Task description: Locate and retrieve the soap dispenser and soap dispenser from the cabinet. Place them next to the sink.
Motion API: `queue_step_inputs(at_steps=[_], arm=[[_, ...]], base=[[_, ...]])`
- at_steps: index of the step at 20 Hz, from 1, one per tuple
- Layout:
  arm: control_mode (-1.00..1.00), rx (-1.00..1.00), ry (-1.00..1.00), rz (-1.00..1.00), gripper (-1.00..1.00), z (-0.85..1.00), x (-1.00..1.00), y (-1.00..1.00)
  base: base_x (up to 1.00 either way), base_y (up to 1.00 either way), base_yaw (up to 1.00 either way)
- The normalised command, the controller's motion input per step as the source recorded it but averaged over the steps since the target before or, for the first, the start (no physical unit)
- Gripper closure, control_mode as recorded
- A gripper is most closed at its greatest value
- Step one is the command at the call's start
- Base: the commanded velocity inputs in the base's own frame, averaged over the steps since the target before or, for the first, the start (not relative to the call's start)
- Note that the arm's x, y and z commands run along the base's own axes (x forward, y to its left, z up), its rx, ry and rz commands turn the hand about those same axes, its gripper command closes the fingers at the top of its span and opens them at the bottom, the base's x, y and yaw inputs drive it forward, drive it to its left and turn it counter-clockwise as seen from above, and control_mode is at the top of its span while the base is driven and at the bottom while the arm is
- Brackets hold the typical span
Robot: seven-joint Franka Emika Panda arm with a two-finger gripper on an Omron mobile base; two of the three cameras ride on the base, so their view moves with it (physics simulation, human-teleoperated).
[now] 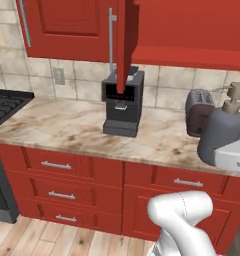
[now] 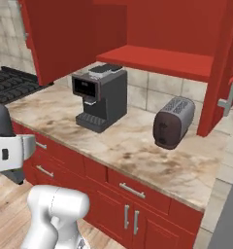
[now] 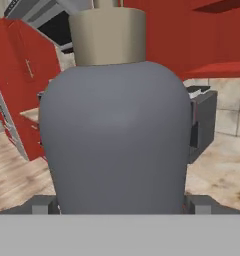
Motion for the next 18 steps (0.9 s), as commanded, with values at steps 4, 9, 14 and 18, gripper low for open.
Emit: queue_step_inputs(at_steps=[4, 9, 14, 18], arm=[[1.00, 0.00, 0.00, 0.00, 1.00, 0.00, 0.00, 0.00], [1.00, 0.00, 0.00, 0.00, 1.00, 0.00, 0.00, 0.00], [1.00, 0.00, 0.00, 0.00, 1.00, 0.00, 0.00, 0.00], [1.00, 0.00, 0.00, 0.00, 1.00, 0.00, 0.00, 0.00]], base=[[0.00, 0.06, 0.50], [0.02, 0.10, 0.46], [0.07, 0.14, 0.45], [0.09, 0.15, 0.43]])
